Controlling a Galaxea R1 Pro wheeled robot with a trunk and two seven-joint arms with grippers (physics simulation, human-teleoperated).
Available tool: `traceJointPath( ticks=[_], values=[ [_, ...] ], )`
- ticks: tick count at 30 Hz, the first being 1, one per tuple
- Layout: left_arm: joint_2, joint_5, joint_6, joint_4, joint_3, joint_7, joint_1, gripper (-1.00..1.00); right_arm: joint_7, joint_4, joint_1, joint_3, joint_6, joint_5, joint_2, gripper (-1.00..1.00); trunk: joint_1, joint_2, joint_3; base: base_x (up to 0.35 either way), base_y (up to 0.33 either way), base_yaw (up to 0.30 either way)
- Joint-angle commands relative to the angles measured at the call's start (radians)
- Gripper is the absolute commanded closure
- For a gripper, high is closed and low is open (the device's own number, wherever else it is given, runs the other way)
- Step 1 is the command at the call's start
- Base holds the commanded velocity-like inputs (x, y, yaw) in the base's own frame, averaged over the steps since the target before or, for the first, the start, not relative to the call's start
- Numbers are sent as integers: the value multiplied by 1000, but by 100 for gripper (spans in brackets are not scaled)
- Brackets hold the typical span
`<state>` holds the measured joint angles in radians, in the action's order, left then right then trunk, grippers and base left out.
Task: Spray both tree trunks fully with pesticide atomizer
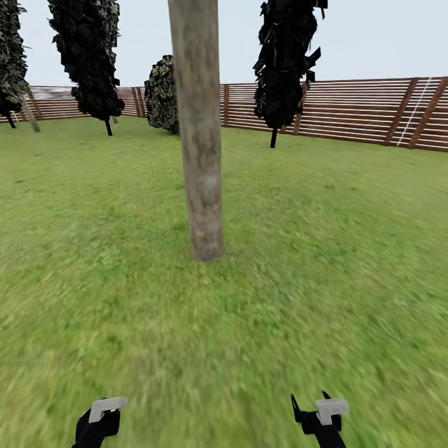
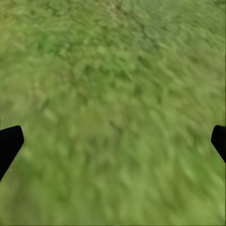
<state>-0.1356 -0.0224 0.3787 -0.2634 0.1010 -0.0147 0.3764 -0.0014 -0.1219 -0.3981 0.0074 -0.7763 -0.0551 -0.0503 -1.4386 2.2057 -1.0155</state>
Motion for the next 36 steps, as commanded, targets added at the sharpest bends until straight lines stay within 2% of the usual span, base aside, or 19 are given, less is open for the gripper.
traceJointPath(
  ticks=[1, 7, 22, 33, 36],
  values=[
    [0, -2, 3, 1, 0, -1, 1, 100, 0, 1, 0, 0, -3, -4, 0, -100, 0, 0, -1, 305, 171, 0],
    [0, -2, 3, 1, 0, -1, 1, 100, 0, 1, -1, 0, -3, -4, 0, -100, 0, 0, -1, 307, 161, 0],
    [-2, -2, 3, 0, 2, 0, 1, 100, 0, 1, -1, 0, -3, -5, -1, -100, 0, 0, -1, 316, 2, 0],
    [-1, 6, 3, -1, -6, 5, 1, 100, 2, -1, -1, 1, 0, -5, -1, -100, 0, 0, -1, 52, 0, 0],
    [-9, 12, -1, -10, -12, 26, 9, 100, 6, -7, -1, 3, 9, -8, -3, -100, 0, 0, -1, 0, 0, 0]
  ],
)
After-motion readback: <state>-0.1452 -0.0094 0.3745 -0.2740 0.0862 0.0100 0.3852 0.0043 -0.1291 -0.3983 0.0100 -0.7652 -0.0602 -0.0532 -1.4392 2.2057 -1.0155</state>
